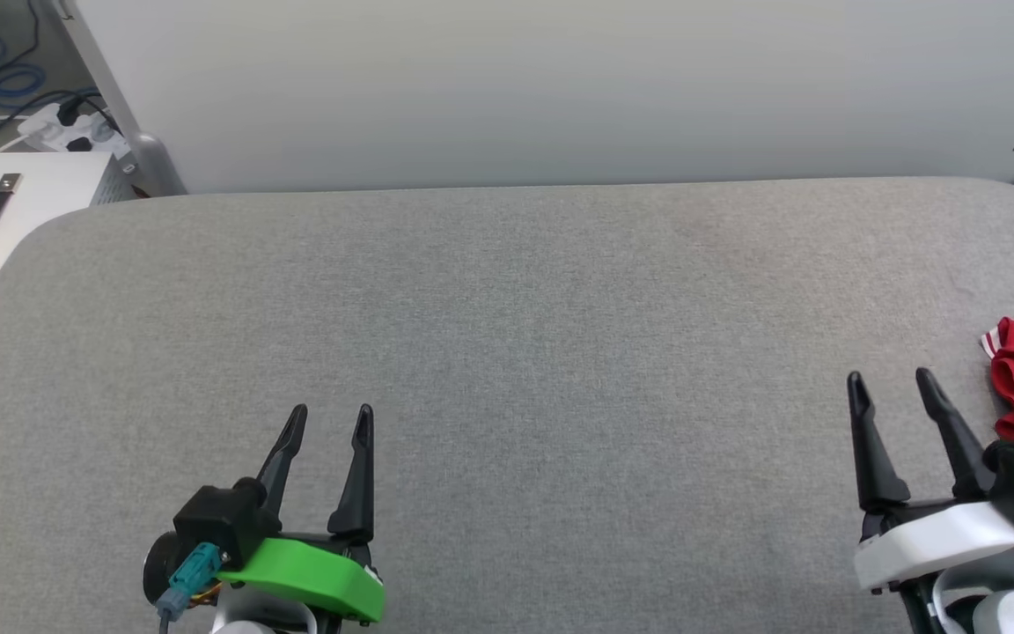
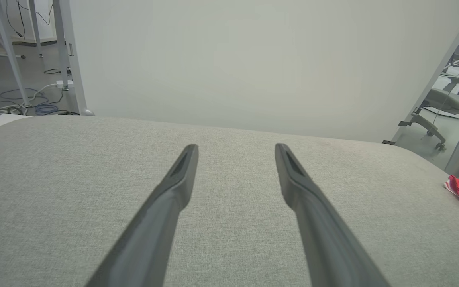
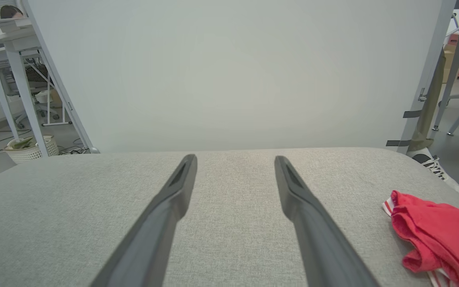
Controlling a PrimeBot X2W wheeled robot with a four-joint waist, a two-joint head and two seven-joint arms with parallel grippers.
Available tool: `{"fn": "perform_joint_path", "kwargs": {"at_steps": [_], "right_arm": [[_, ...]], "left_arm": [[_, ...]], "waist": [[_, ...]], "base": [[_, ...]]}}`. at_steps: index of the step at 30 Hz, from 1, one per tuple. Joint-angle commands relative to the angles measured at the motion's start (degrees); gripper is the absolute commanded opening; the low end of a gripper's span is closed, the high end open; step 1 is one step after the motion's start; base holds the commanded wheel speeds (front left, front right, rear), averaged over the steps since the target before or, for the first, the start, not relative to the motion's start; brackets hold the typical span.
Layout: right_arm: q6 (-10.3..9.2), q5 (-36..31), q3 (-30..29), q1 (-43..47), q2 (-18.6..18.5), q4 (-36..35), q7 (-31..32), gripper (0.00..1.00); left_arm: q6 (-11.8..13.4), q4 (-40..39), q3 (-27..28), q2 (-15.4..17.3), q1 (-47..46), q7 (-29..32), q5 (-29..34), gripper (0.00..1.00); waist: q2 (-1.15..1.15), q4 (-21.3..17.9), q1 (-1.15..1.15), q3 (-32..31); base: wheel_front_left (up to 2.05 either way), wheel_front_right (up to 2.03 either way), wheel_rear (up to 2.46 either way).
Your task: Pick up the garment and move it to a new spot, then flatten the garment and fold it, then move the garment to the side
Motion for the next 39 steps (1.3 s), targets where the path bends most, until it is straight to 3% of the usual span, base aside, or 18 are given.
{"fn": "perform_joint_path", "kwargs": {"at_steps": [1,8,39], "right_arm": [[-0.05,-0.54,0.13,0.68,0.56,0.37,-0.72,1.00],[-0.05,-1.29,1.01,1.46,2.27,1.77,-1.77,1.00],[-0.05,-0.67,2.27,0.31,2.47,2.86,-2.19,1.00]], "left_arm": [[-0.52,-0.29,0.34,-0.30,0.87,-0.33,1.36,1.00],[-1.60,-0.47,1.97,-1.23,1.36,-0.33,3.52,1.00],[-2.43,-0.44,2.82,-2.63,0.95,-0.34,4.45,1.00]], "waist": [[0.00,0.56,0.01,-0.48],[0.00,0.86,0.01,-0.73],[0.00,0.22,0.01,-0.52]], "base": [[0.00,0.00,0.00],[0.00,0.00,0.00],[0.00,0.00,0.00]]}}
